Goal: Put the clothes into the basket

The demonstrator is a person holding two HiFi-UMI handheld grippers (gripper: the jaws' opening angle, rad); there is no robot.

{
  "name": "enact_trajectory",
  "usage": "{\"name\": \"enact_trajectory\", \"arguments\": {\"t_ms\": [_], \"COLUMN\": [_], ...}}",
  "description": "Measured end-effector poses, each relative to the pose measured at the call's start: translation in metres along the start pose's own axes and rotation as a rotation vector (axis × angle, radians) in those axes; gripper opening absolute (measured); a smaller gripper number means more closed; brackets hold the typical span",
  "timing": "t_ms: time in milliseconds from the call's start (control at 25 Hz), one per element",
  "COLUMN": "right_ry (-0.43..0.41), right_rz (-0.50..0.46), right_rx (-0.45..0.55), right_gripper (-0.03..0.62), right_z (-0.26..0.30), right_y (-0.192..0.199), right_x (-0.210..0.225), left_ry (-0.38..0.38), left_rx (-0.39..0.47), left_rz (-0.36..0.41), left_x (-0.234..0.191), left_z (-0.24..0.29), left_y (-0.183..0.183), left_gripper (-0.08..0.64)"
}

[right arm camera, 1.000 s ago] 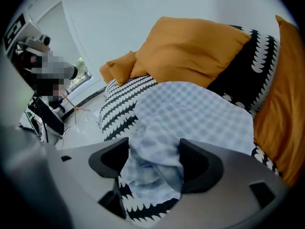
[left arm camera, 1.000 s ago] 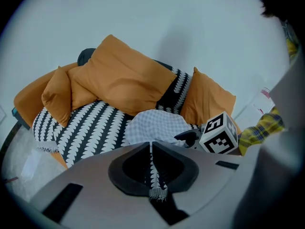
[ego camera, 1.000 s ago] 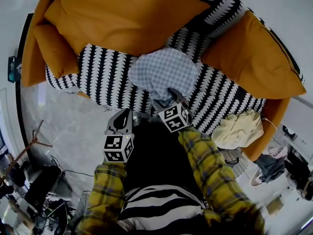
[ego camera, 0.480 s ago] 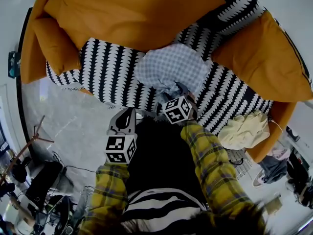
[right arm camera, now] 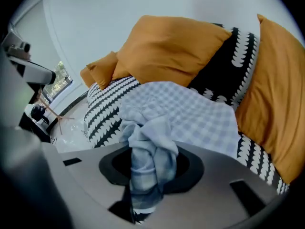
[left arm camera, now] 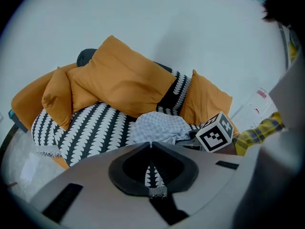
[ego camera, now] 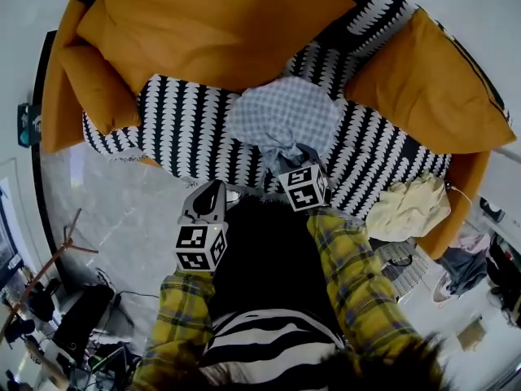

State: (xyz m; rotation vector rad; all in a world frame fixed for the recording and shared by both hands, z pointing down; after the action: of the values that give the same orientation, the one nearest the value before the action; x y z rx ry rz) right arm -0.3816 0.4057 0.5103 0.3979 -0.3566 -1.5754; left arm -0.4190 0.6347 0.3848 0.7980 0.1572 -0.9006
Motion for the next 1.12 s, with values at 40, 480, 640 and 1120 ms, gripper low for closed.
{"name": "enact_trajectory", "arguments": {"t_ms": [40,480,640,1120], "right_ry": [0.004,0.084,0.117,0.274], "right_rz": [0.012,0.214,0.29,0.608], "right_rx": [0.021,0.222,0.283,0.479], "right_gripper": [0.144,0.143,0.142,0.141], "right_z": [-0.009,-0.12,-0.163,-0.273], "right_y": [-0.002,-0.024,-0.021,0.01], "right_x": [-0.001,0.003,0.005,0.029], "left_ry": [0.007,0.138,0.201,0.441], "left_rx": [0.001,0.002,0.005,-0.088], "left_rz": [0.009,0.14,0.204,0.414], "left_x": [0.001,0.025,0.042,0.111], "left_z": [-0.003,-0.034,-0.041,-0.016], "left_y": [-0.002,-0.034,-0.049,-0.091], "left_gripper": [0.026,0.026,0.026,0.026]}}
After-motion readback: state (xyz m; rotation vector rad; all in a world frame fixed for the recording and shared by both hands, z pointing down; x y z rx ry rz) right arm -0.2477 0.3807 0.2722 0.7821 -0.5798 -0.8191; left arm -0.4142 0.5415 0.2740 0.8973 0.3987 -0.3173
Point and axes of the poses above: the fingertips, and each gripper's own axes: z forward along the fingers, x to its right, y out of its underside, the point moved 10 cm from there along -z, backward along the fingers, and after that the axes turned 12 degrees about y, right-handed, at the moved point
